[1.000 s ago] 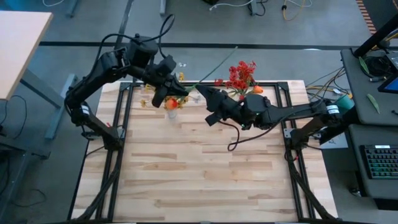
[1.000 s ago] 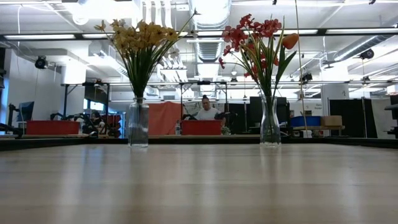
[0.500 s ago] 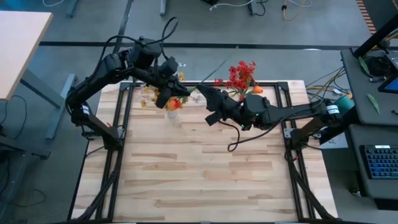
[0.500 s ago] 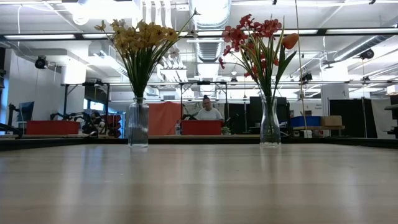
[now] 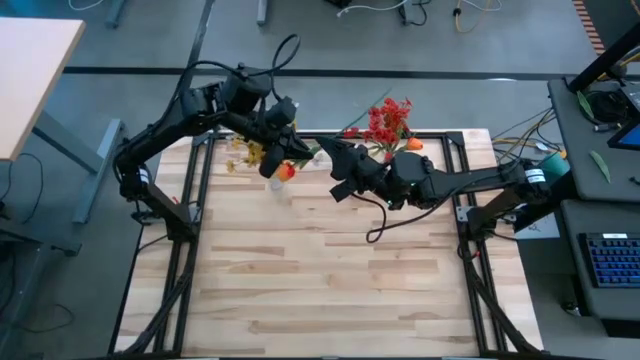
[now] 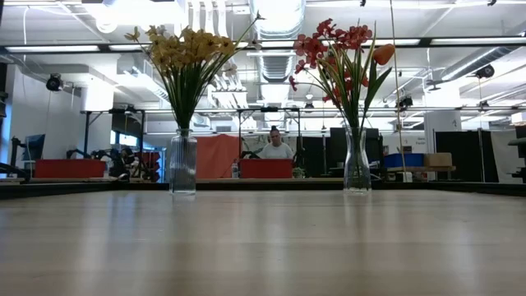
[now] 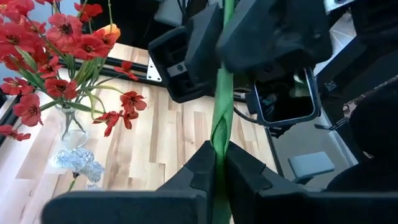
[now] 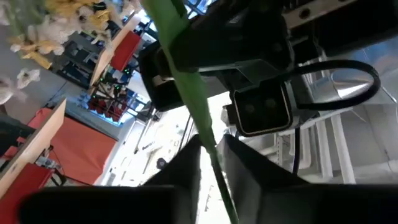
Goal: Sort flowers into vase by color
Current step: Put the orange tulip into the right transparent flower vase
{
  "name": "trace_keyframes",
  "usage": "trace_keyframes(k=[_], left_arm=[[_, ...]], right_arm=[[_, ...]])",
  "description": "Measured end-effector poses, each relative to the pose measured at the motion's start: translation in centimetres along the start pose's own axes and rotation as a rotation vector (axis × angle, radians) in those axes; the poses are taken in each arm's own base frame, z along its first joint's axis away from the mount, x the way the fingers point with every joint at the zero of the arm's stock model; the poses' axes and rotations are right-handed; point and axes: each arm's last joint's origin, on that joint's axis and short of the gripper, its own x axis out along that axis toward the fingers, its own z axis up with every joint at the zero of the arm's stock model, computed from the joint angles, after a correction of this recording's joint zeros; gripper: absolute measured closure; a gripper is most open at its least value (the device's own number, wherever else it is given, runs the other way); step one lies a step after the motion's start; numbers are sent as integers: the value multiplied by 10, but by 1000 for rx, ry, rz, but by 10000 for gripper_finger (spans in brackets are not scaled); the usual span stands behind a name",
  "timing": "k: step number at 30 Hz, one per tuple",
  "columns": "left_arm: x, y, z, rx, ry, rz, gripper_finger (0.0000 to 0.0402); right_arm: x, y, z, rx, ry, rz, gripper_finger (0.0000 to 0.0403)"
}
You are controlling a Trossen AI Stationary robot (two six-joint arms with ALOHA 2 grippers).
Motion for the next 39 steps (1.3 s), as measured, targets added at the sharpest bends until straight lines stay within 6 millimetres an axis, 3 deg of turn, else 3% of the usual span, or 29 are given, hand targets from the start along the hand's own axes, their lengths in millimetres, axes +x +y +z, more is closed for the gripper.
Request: trace_keyframes(k=[2,8,17,25,30,33,36,39], left_arm=[[2,0,0,9,0,-6,379],[2,-1,2,91,-18,-9,315],[-25,-16,3,281,-77,2,208],[-55,-29,1,443,-129,104,182],[-68,-35,0,523,-148,146,181],[-69,-39,-5,612,-150,14,182],[-59,-39,-13,632,-153,-153,188],[-37,-39,-17,666,-171,-150,200]], right_arm=[[0,2,1,-28,-6,20,377],[-1,3,3,-28,-7,44,393],[-18,-10,3,260,-7,34,394],[-40,-18,13,540,31,127,394],[-55,-24,24,778,3,154,394],[-66,-30,30,1018,-29,158,394],[-80,-32,33,1271,-83,230,394],[-91,-30,30,1549,-221,373,394]])
